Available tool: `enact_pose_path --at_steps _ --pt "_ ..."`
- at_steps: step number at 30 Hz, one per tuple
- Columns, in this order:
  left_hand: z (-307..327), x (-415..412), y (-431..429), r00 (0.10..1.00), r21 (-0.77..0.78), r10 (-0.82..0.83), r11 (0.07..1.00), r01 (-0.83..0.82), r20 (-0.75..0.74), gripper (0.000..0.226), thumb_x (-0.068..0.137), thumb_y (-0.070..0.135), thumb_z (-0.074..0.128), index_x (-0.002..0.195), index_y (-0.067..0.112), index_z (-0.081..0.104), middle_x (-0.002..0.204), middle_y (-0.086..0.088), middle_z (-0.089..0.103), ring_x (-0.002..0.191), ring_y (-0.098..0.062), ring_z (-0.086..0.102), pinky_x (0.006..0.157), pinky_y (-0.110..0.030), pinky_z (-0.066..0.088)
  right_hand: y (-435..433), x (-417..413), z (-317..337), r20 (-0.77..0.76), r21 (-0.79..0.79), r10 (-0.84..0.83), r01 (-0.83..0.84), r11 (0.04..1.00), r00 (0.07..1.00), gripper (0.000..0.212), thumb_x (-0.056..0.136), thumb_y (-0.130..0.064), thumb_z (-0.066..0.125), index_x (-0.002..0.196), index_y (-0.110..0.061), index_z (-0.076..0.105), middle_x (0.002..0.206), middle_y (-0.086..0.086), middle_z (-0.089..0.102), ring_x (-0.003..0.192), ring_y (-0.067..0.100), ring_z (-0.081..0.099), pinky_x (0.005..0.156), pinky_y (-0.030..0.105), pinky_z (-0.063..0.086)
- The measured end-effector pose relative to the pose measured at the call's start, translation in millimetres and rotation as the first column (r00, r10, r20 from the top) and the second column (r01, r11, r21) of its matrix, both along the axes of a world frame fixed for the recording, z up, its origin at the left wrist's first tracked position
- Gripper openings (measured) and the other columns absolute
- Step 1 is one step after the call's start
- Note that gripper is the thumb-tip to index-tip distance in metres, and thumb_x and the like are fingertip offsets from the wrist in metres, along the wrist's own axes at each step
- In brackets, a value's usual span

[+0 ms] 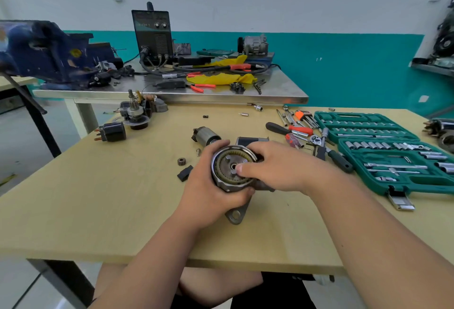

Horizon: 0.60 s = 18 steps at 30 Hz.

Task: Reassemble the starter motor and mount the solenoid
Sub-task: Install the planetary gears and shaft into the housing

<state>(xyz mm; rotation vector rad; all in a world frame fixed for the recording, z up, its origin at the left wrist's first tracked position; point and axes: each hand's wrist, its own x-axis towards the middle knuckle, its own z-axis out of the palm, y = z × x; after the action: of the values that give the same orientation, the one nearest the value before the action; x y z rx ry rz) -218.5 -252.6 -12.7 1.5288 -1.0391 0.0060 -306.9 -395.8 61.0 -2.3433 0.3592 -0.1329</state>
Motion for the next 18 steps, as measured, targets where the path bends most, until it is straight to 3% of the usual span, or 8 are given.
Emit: enact_pose_path --at_steps 3,6,9,18 --pt "0.0 9.7 1.9 0.998 -0.033 0.006 0.999 -0.008 -0.059 0.080 0.054 0.037 0.081 0.126 0.033 0.046 0.113 0.023 0.063 0.110 -0.001 0.061 0.089 -0.010 0.044 -18.7 -7.9 -13.5 0.066 0.311 -0.149 0.122 0.943 0.987 0.012 0.089 -0.040 0.061 0.098 -0.035 0.065 0.096 -0.008 0.070 0.085 0.012 0.068 0.075 0.034 0.058" --pt "-0.8 12.8 3.3 0.999 -0.012 0.001 1.000 -0.002 -0.047 0.081 0.055 0.037 0.082 0.127 0.033 0.046 0.114 0.022 0.063 0.113 -0.002 0.059 0.090 -0.010 0.043 -30.9 -23.6 -28.4 -0.074 0.563 -0.081 0.108 0.819 0.994 0.021 0.095 -0.024 0.055 0.112 -0.012 0.060 0.096 0.011 0.071 0.075 0.025 0.069 0.061 0.035 0.056" --pt "-2.7 11.1 0.1 1.000 0.020 -0.024 1.000 0.024 -0.006 0.081 0.056 0.035 0.083 0.128 0.033 0.045 0.117 0.020 0.062 0.116 -0.004 0.058 0.092 -0.011 0.043 -30.2 -23.7 -33.0 -0.105 0.529 -0.028 0.080 0.845 0.994 0.013 0.092 -0.009 0.049 0.100 -0.007 0.059 0.079 0.013 0.072 0.062 0.025 0.065 0.052 0.030 0.052" --pt "-4.1 7.0 1.9 1.000 0.006 -0.016 1.000 0.016 -0.001 0.082 0.056 0.034 0.083 0.129 0.032 0.045 0.117 0.020 0.062 0.116 -0.006 0.058 0.092 -0.013 0.044 -27.1 -18.8 -27.9 -0.138 0.466 -0.050 0.109 0.878 0.989 0.009 0.094 -0.012 0.054 0.098 -0.009 0.062 0.070 0.008 0.070 0.056 0.019 0.062 0.053 0.028 0.049"
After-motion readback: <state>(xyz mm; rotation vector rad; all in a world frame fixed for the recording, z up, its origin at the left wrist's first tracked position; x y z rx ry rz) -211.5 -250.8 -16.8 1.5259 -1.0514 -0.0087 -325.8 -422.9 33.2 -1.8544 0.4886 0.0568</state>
